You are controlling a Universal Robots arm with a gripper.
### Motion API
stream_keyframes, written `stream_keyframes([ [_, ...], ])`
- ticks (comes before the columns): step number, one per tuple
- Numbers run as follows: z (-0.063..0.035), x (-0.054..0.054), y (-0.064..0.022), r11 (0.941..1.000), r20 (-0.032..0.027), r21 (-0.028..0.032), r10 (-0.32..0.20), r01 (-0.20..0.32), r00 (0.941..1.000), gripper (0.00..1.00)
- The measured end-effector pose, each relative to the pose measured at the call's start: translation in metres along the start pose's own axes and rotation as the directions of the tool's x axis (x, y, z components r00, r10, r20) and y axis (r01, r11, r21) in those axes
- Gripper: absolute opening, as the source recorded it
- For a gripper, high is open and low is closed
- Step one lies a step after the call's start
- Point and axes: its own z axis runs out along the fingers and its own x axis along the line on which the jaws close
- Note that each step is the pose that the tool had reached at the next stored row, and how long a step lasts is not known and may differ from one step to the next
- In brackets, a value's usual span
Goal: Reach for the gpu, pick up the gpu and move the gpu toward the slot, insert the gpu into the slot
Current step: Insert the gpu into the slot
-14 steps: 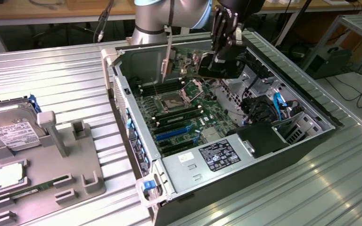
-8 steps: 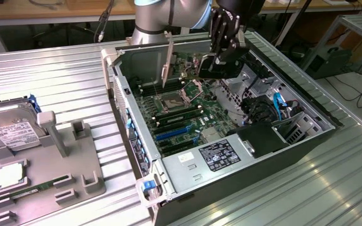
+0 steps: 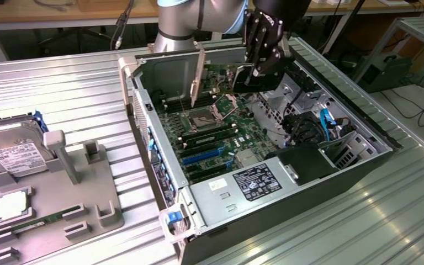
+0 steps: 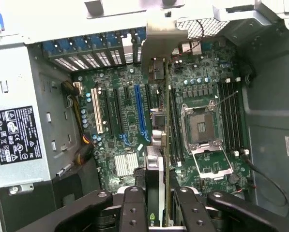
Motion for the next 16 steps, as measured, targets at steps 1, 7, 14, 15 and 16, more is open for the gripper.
stream_keyframes([
  [1,0.0002,0.0,-0.0003,1.0,0.0044,-0.0009,-0.005,0.005,1.0,0.27],
  [7,0.0046,-0.001,-0.0016,0.9992,0.0097,0.001,-0.04,0.04,0.9992,0.27],
  [14,0.0115,-0.005,-0.0014,0.9947,0.0094,0.0193,-0.101,0.101,0.9948,0.27],
  [15,0.0136,-0.006,-0.0014,0.9938,0.0093,0.0189,-0.109,0.109,0.994,0.27],
  [16,0.0152,-0.007,-0.0014,0.9932,0.0089,0.0187,-0.115,0.115,0.9933,0.27],
])
